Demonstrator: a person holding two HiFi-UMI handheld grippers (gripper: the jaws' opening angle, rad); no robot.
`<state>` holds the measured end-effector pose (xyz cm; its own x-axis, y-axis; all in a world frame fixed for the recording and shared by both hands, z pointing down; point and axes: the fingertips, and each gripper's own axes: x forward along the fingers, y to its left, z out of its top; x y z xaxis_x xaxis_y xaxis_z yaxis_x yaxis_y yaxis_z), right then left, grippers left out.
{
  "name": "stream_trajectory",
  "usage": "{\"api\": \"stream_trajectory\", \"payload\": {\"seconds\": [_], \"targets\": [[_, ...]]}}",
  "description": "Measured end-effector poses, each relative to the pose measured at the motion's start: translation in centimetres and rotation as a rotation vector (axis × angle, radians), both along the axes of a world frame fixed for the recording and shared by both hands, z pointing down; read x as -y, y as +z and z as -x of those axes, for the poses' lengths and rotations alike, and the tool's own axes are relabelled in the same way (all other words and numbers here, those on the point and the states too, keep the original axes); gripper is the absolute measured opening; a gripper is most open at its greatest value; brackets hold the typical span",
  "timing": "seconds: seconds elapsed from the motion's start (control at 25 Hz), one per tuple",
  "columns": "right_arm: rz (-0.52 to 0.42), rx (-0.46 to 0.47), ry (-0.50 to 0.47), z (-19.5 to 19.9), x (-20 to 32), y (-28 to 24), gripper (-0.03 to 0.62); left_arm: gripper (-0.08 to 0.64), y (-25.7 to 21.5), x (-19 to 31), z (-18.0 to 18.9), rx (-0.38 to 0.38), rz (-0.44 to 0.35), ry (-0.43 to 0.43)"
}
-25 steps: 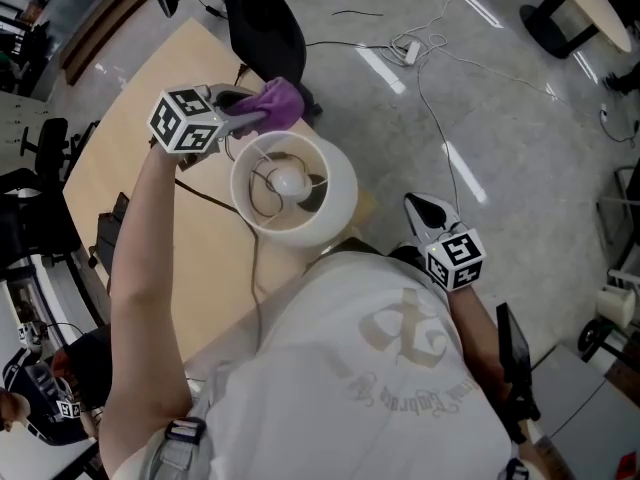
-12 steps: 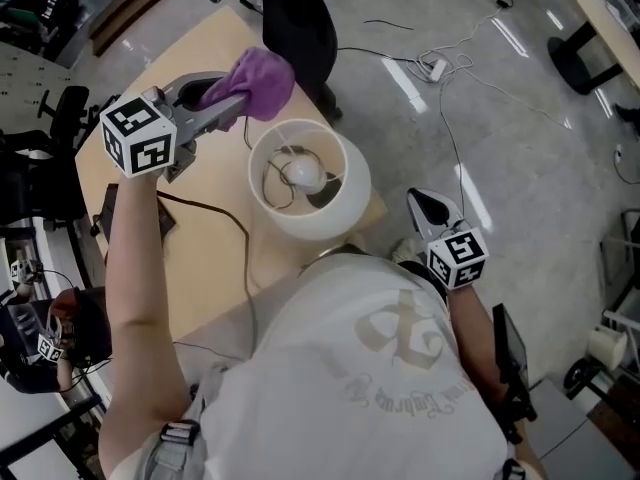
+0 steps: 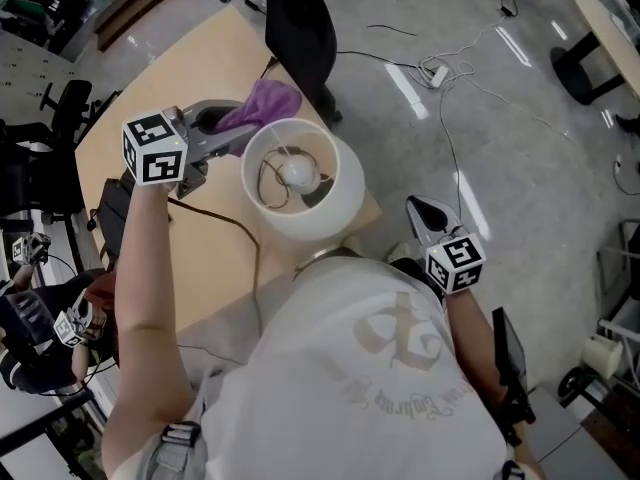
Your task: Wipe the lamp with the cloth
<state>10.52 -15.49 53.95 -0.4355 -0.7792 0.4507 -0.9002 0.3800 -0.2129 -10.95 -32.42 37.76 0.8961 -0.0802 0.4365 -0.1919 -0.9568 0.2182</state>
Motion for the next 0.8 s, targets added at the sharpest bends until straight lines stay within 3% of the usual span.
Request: {"api": "stream_trajectory", "payload": {"seconds": [0.16, 0.4, 0.8], "targets": [[0.002, 0.000, -0.008, 0.3, -0.3, -0.1, 0.014, 0.107, 1.2, 0.6, 0.2, -0.013, 0.056, -0.009], [0.016, 0.001, 0.006, 0.2, -1.1, 0.5, 0.014, 0.107, 5.6, 1.7, 0.0, 0.064, 0.129, -0.037], [0.010, 0.002, 0.008, 0.4, -1.3, 0.7, 0.014, 0.108, 11.8, 3.5, 0.7, 0.178, 0.176, -0.185]]}}
